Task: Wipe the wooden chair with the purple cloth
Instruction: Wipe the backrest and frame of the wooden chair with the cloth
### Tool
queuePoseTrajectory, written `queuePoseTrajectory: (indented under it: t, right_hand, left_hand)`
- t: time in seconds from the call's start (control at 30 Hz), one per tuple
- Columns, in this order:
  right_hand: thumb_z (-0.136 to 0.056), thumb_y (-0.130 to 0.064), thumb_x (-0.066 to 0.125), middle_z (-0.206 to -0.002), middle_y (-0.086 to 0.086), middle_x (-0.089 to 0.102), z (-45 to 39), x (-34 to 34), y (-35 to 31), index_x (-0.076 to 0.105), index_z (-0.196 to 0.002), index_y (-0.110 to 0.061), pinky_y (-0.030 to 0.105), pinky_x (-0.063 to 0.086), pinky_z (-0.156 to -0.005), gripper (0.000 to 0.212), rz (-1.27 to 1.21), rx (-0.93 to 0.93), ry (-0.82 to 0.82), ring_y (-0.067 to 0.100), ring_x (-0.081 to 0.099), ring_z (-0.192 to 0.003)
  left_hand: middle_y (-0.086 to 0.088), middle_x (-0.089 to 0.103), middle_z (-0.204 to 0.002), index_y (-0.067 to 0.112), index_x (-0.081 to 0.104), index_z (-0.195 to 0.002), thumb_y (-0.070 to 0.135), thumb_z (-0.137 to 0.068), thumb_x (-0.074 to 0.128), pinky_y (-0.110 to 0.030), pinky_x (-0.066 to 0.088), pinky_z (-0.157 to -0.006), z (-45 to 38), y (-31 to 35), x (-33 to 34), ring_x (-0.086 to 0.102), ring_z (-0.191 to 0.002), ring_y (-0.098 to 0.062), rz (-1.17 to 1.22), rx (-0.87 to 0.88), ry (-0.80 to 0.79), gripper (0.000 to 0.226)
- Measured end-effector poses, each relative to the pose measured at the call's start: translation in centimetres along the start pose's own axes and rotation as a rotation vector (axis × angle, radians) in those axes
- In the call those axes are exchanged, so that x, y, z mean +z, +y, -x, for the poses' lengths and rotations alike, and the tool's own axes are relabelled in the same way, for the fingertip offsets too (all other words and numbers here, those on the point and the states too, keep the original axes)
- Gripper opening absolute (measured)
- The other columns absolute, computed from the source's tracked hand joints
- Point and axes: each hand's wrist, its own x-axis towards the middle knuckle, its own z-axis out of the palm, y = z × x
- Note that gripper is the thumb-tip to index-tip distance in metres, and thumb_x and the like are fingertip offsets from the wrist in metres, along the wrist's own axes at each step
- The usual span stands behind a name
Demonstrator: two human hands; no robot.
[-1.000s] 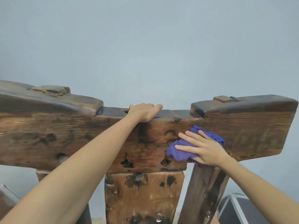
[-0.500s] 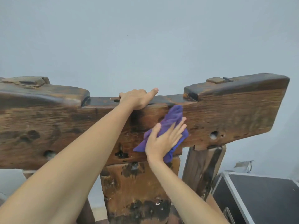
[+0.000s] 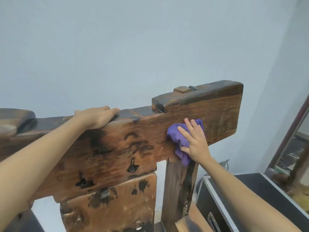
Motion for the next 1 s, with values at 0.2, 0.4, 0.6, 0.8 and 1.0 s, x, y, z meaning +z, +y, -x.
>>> queuePoseTrajectory:
  t: [0.2, 0.4, 0.6, 0.8, 1.0]
  right_hand:
    - [-0.104, -0.054, 0.038, -0.171, 0.003, 0.016, -2.8, -1.6, 3.9, 0.004, -0.164, -0.022, 0.03, 0.019, -0.121, 0.076, -0.649, 1.252, 0.392, 0.028, 0.021, -0.156]
    - [-0.101, -0.055, 0.041, -0.172, -0.003, 0.008, -9.7, -5.2, 3.0, 0.02, -0.163, -0.018, 0.047, 0.0, -0.128, 0.075, -0.435, 0.891, 0.379, 0.022, -0.003, -0.159]
    - [-0.094, -0.048, 0.053, -0.157, -0.01, 0.046, -11.9, -6.5, -2.1, 0.056, -0.144, -0.037, 0.05, 0.003, -0.126, 0.051, -0.17, 0.152, 0.032, 0.022, 0.02, -0.156]
    - [-0.094, -0.062, 0.033, -0.141, -0.007, 0.063, -17.0, -9.7, 5.2, 0.069, -0.123, -0.036, 0.042, 0.037, -0.109, 0.053, -0.074, 0.226, -0.276, 0.018, 0.044, -0.144]
    - [-0.092, -0.04, 0.046, -0.088, 0.011, 0.059, -22.1, -11.1, 17.8, 0.052, -0.074, -0.009, 0.036, 0.043, -0.073, 0.036, -0.076, 0.714, -0.444, 0.037, 0.06, -0.1]
  left_hand:
    - [-0.002, 0.055, -0.141, 0.031, 0.052, -0.123, 0.076, -0.08, 0.009, -0.052, 0.028, -0.112, -0.8, -0.4, 0.3, 0.048, -0.13, -0.031, 0.0, 0.0, -0.027, 0.075]
    - [-0.009, 0.057, -0.141, 0.023, 0.06, -0.12, 0.073, -0.073, 0.011, -0.05, 0.033, -0.111, -3.1, 1.4, 0.2, 0.052, -0.124, -0.034, 0.028, -0.068, -0.063, 0.085]
    - [-0.018, 0.039, -0.154, 0.015, 0.037, -0.149, 0.052, -0.104, 0.016, -0.047, 0.025, -0.116, -3.5, 13.5, 1.5, 0.037, -0.139, -0.036, 0.519, 0.157, 0.09, 0.062]
    - [-0.007, 0.06, -0.133, 0.029, 0.058, -0.127, 0.072, -0.085, -0.002, -0.058, 0.036, -0.105, -4.5, 23.7, 0.9, 0.052, -0.124, -0.036, 0.305, 0.265, 0.204, 0.085]
    - [-0.013, 0.064, -0.111, 0.016, 0.054, -0.109, 0.074, -0.084, 0.016, -0.052, 0.044, -0.093, -4.7, 26.2, 2.5, 0.057, -0.105, -0.038, 0.026, 0.193, 0.334, 0.074]
